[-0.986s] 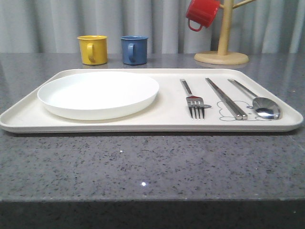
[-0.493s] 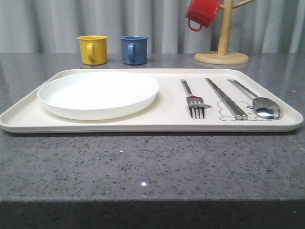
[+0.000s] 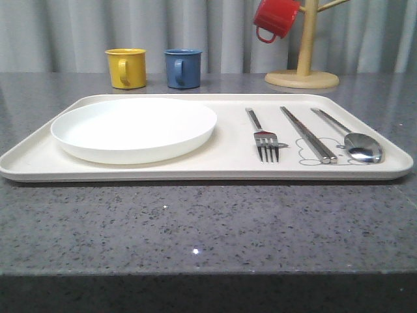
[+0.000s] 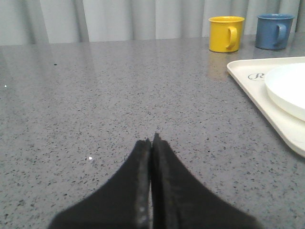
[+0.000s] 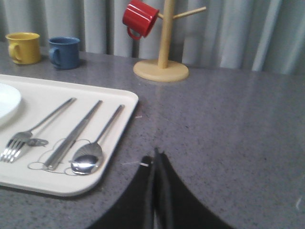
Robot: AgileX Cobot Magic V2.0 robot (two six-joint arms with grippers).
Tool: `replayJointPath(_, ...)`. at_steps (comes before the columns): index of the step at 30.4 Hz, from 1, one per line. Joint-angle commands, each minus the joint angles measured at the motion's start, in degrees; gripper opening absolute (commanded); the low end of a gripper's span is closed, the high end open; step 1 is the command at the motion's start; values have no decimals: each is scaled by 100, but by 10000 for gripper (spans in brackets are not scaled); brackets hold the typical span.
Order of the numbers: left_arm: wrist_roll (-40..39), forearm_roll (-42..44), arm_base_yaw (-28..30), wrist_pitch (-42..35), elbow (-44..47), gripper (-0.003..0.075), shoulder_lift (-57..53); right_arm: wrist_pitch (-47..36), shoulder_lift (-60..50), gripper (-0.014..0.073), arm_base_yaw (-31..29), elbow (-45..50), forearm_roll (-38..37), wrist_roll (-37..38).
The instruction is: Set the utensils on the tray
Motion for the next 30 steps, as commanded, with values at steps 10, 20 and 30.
replayJointPath(10,-63,-10,14,-496,2,-18,-122,-992,-407,-67,-618,1188,20,-50)
replayJointPath(20,-63,-10,14,-508,2,-18,-122,-882,-401,-67,-697,1189,20,-50)
replayJointPath(30,-63,-10,14,-508,2,-18,-122,-882,-401,-67,-697,1189,20,-50)
